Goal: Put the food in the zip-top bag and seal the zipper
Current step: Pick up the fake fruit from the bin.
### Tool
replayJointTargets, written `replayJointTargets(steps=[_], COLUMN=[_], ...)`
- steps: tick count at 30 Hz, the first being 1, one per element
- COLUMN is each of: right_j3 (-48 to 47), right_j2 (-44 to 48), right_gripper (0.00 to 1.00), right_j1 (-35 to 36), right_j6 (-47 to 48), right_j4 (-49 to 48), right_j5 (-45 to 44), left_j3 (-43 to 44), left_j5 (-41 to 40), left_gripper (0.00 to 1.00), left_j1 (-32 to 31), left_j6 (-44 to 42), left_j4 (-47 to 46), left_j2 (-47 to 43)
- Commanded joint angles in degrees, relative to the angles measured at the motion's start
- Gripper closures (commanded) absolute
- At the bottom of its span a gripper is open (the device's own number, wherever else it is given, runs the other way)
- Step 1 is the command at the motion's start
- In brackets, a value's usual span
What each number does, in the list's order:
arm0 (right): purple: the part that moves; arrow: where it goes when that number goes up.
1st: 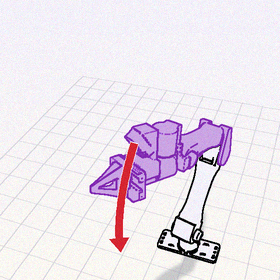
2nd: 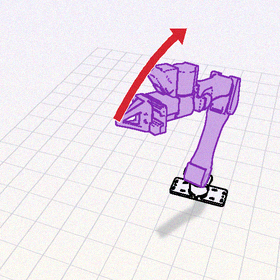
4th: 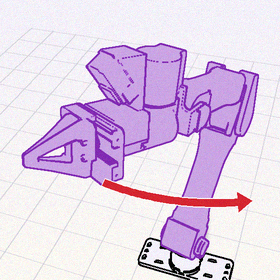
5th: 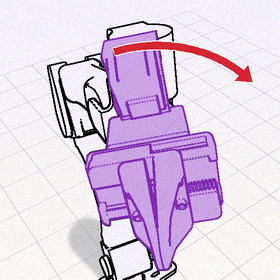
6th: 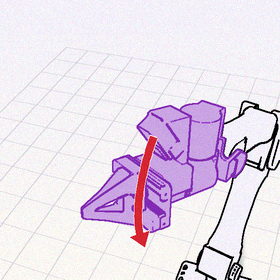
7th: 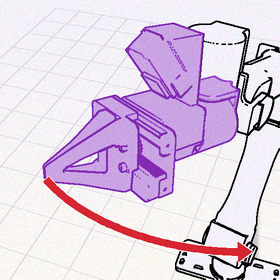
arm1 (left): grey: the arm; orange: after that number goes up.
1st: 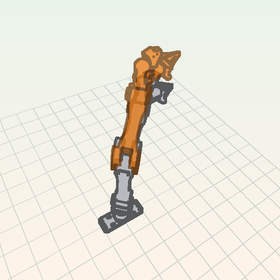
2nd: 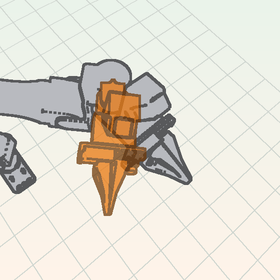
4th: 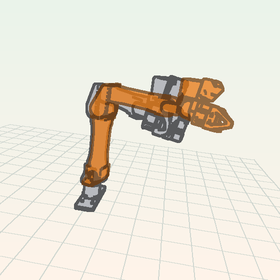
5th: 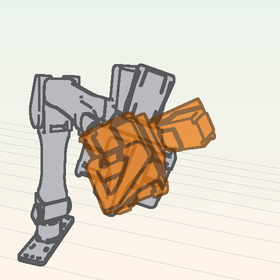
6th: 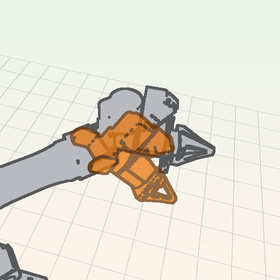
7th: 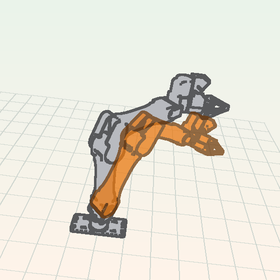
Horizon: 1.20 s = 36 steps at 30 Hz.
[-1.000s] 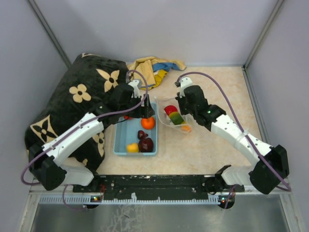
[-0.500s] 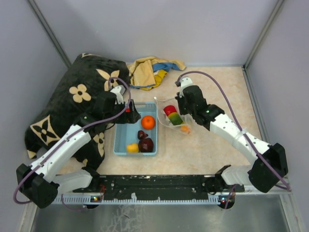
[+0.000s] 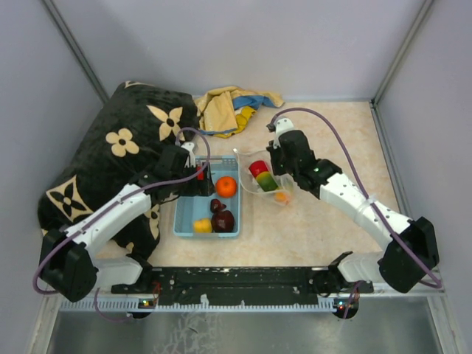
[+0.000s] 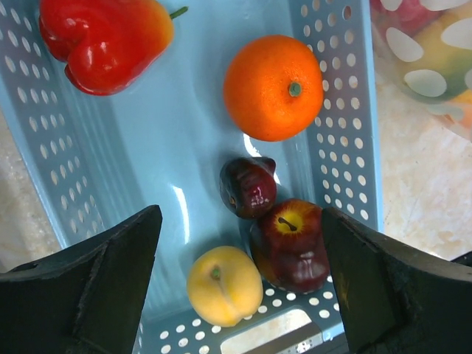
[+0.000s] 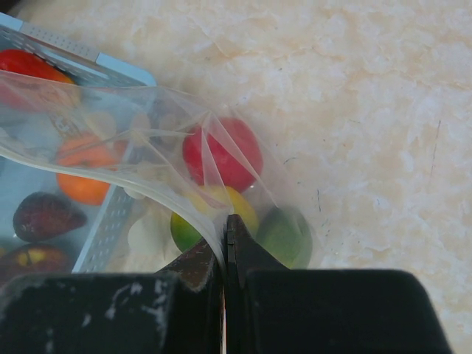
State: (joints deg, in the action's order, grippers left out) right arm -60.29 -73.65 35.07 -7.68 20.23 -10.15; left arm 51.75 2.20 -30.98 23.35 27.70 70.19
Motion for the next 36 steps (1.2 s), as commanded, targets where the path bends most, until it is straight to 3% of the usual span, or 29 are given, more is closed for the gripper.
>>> replayJointTargets(steps=[1,18,36], right_j3=[-0.5,0.8,2.8], right_j2=[-0.1,1.4,2.8], right_gripper=[1.00,0.99,0.98], right_j1=[-0.2,-0.2,-0.2], right_j6=[-0.6,0.6,0.4], right_j4=[-4.2,-4.4,-4.2], right_j5=[1.0,3.1,4.4], left_j3=[0.5,8.7,14.9], left_j5=[0.4,9.7,6.6], left_gripper=[0.05,0.05,0.08], left_j1=[0.5,0.5,0.5], left_j6=[-1.3,-1.4,-0.4], left_j4=[-3.1,-9.7,-10.7], left_j2=[2.8,21.3,34.2])
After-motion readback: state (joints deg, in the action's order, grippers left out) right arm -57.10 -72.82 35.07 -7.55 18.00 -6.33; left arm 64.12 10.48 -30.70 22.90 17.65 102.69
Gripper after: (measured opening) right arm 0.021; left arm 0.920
